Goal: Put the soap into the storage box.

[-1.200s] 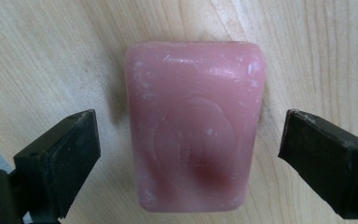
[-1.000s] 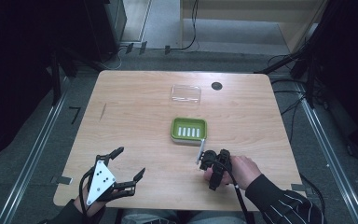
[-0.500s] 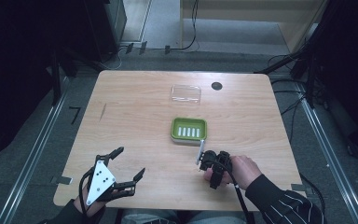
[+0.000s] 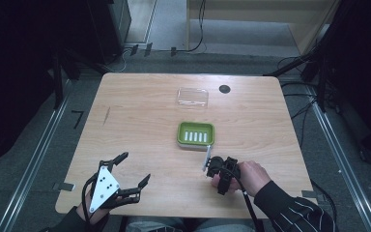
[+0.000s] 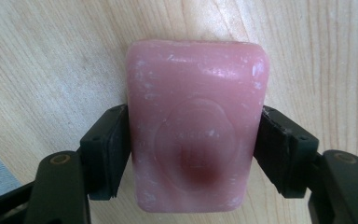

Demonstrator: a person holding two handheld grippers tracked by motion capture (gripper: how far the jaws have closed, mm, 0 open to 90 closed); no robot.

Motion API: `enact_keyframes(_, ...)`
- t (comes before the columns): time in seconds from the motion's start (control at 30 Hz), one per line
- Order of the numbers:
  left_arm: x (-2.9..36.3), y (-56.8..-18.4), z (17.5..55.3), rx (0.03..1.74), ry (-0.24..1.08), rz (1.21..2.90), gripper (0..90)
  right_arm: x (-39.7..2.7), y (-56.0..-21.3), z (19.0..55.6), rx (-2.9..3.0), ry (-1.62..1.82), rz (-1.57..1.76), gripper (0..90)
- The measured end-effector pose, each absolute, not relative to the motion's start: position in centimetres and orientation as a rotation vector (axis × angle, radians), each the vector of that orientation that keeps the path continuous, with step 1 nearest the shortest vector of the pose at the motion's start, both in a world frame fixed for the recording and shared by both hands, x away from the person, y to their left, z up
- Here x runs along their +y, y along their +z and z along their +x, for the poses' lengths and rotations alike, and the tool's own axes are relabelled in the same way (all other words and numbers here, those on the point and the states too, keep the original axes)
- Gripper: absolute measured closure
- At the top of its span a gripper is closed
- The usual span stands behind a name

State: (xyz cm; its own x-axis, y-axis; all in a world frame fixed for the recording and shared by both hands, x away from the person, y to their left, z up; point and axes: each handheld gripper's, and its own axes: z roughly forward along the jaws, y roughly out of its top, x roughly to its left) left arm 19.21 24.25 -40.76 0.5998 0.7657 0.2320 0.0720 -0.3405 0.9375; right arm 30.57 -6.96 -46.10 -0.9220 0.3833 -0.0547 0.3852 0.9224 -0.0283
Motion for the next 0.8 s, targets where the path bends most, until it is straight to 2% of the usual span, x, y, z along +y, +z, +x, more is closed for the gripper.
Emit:
enact_keyframes(0.2, 24.26, -40.76, 19.21, 0.683, 0.839, 1.793, 13.6, -6.91, -46.29, 30.53, 3.030, -0.078, 0.608, 33.4)
enact_keyframes(0.3, 24.25, -40.76, 19.21, 0.681, 0.838, 1.795, 13.6, -6.89, -46.27, 30.53, 3.030, -0.078, 0.598, 36.9)
enact_keyframes(0.8, 24.27, -40.76, 19.21, 0.682, 0.839, 1.794, 13.6, -6.89, -46.23, 30.50, 3.030, -0.078, 0.618, 38.3)
